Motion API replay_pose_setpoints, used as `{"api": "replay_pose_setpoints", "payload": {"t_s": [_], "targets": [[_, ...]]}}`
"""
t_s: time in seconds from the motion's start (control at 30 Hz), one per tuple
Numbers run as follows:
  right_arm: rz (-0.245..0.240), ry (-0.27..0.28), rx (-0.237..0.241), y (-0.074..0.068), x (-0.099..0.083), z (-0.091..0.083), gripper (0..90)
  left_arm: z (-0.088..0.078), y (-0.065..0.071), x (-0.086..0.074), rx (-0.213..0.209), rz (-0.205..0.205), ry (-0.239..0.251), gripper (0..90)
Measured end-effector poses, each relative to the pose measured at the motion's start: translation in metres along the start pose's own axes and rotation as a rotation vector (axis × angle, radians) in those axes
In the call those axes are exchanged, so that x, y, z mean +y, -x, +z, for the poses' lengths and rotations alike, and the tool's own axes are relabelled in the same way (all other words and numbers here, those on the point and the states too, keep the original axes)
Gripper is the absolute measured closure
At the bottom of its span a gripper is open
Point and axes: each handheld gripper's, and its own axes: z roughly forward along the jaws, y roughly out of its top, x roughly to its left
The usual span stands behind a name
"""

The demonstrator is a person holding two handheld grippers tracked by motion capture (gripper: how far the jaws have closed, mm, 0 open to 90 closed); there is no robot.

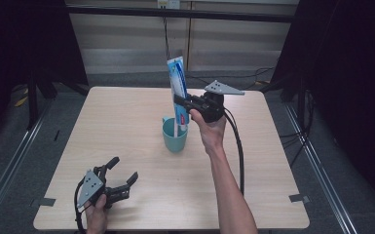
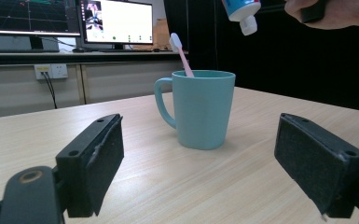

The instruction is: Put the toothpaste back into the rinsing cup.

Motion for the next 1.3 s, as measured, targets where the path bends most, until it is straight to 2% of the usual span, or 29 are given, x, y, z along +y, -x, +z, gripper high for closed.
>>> {"api": "replay_pose_setpoints", "payload": {"t_s": [0.23, 0.3, 0.33, 0.63, 0.87, 0.97, 1.0, 1.3], "targets": [[0.018, -0.014, 0.001, 0.003, -0.003, 0.009, 71.9, 0.0, 0.0, 0.0, -0.009, -0.009, 0.004, 15.7], [0.017, -0.016, 0.009, 0.002, -0.003, 0.011, 71.9, 0.0, 0.0, 0.0, -0.007, 0.001, 0.0, 15.6], [0.008, -0.018, 0.007, 0.002, -0.003, 0.012, 71.9, 0.0, 0.001, 0.0, -0.008, -0.014, 0.005, 15.7], [0.005, -0.039, -0.001, 0.01, -0.008, 0.023, 71.9, 0.0, 0.001, 0.0, -0.016, -0.016, 0.003, 15.6], [0.019, -0.053, 0.006, 0.014, -0.019, 0.037, 71.8, -0.001, 0.001, 0.0, -0.016, -0.02, 0.004, 15.6], [0.004, -0.085, -0.005, 0.013, -0.023, 0.041, 71.8, -0.001, 0.001, 0.0, -0.011, -0.009, 0.003, 15.6], [0.01, -0.087, 0.0, 0.014, -0.025, 0.042, 71.8, -0.001, -0.001, 0.0, -0.03, 0.013, 0.0, 15.6], [0.022, -0.103, 0.001, 0.02, -0.038, 0.047, 71.7, -0.001, -0.001, 0.0, -0.029, 0.012, -0.001, 15.6]]}}
